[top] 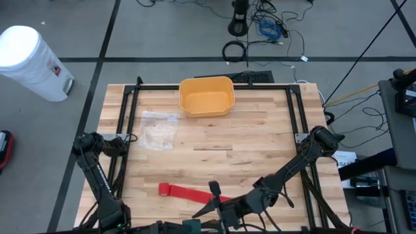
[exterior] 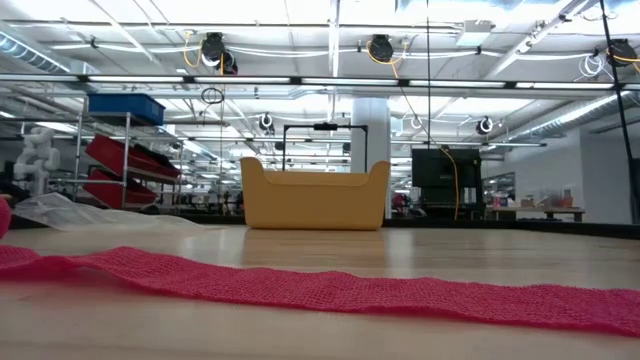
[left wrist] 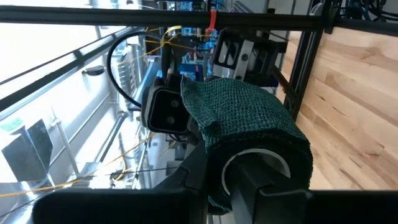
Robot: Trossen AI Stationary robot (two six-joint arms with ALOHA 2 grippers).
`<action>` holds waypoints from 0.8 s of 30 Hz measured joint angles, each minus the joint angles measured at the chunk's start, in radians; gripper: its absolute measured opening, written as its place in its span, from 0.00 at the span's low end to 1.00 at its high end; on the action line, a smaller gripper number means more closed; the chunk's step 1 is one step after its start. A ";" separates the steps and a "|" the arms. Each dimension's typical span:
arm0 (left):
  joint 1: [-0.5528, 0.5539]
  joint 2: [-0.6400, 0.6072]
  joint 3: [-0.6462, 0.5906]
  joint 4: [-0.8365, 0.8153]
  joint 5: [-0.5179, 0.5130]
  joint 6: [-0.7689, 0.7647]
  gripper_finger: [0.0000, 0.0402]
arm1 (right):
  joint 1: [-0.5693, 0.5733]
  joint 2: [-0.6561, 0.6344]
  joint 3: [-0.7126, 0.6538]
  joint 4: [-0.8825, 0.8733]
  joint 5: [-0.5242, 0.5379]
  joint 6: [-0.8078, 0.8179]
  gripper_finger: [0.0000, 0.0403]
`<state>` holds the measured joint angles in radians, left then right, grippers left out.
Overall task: Roll bandage
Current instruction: Roll the green bandage
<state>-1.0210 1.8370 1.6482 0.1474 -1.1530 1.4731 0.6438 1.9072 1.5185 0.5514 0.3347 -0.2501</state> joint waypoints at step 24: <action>-0.009 0.001 0.000 -0.031 -0.029 -0.114 0.23 | 0.005 0.000 0.000 -0.005 -0.019 -0.035 0.06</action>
<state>-1.0298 1.8378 1.6482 0.1165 -1.1817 1.3595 0.6487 1.9072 1.5185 0.5467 0.3160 -0.2852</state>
